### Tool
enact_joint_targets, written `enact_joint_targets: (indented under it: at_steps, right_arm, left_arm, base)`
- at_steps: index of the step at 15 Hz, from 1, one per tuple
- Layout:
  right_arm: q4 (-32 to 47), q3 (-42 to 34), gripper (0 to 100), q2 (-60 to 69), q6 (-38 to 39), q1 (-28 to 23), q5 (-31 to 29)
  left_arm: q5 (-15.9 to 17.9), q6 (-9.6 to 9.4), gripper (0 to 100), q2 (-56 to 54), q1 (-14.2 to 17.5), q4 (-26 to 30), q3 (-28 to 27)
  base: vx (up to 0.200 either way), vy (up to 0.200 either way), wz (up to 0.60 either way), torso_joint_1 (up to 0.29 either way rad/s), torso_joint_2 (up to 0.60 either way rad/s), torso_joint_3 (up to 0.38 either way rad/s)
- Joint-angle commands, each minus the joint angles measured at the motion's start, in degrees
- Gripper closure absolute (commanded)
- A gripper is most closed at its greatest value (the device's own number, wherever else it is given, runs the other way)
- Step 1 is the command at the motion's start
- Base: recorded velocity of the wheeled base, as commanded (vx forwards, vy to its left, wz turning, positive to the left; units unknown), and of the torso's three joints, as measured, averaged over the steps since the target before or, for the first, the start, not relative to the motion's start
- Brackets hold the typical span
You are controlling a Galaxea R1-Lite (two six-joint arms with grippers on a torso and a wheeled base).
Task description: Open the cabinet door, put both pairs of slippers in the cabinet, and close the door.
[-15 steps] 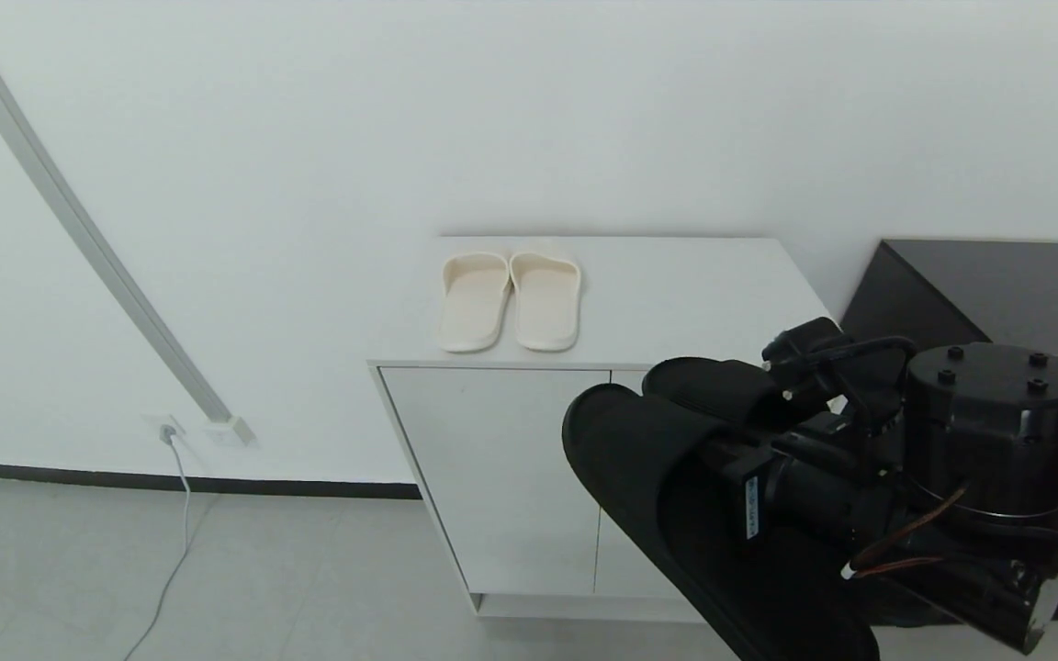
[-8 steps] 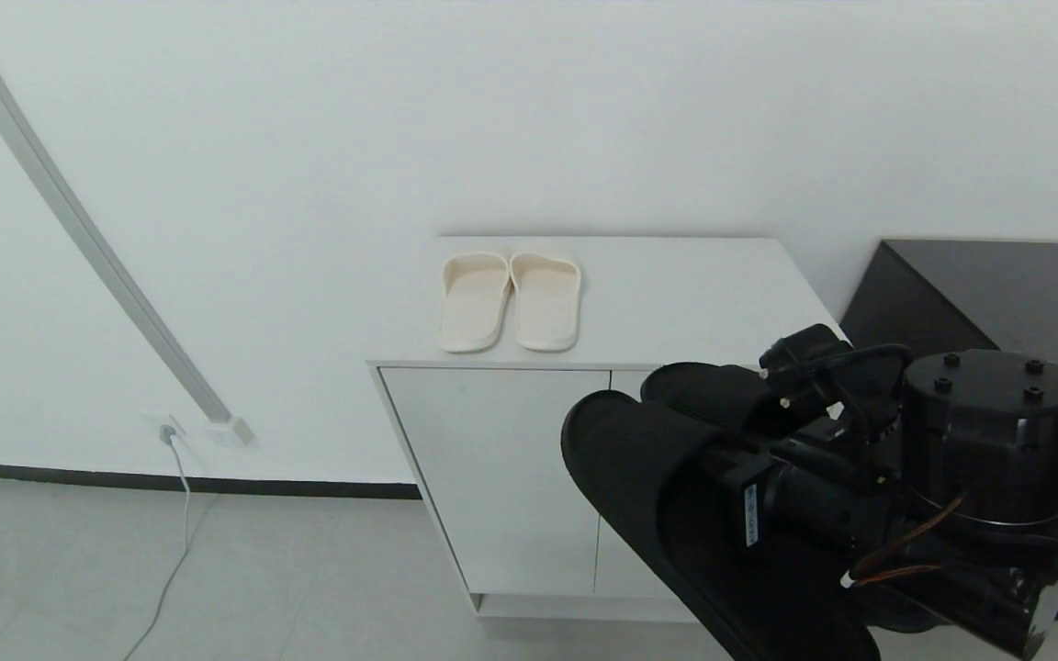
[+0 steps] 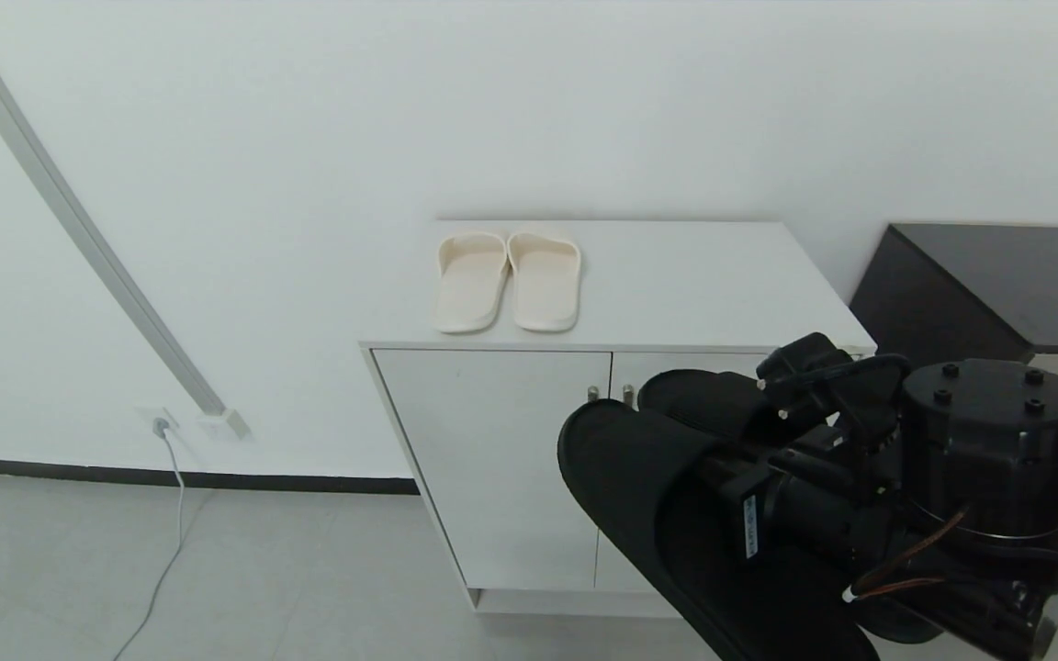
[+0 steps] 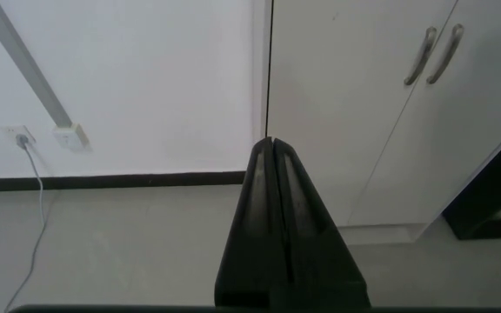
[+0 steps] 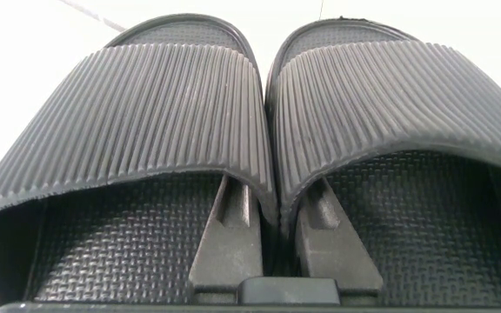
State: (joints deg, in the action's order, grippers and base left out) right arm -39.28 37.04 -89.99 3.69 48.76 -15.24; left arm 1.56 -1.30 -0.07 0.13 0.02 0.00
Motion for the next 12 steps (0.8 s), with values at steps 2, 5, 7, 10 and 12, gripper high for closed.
enact_joint_targets:
  at_steps: [2,5,7,10,12]
  right_arm:
    - [0.0,-0.3,100,-0.1,0.0,0.0,0.0]
    - [-0.1,-1.2,100,-0.4,0.1,0.0,0.3]
    - [-0.1,-1.3,100,-0.4,0.1,0.1,0.2]
    - [-0.1,-1.8,100,-0.4,0.0,0.4,0.2]
    - [-0.2,-1.9,100,-1.0,0.1,0.3,0.2]
  left_arm:
    - [0.1,-0.01,100,0.1,0.0,0.1,0.0]
    - [0.1,-0.01,0,0.1,0.0,0.1,0.0]
    - [0.0,-0.01,0,0.1,0.0,0.1,0.0]
    - [0.1,-0.01,0,0.1,0.0,0.1,0.0]
    - [0.1,-0.01,0,0.1,0.0,0.1,0.0]
  base:
    - [0.000,0.000,0.00,-0.222,0.53,0.295]
    - [0.000,0.000,0.00,-0.235,0.55,0.325]
    - [0.000,0.000,0.00,-0.227,0.54,0.320]
    - [0.000,0.000,0.00,-0.206,0.53,0.321]
    - [0.000,0.000,0.00,-0.193,0.49,0.310]
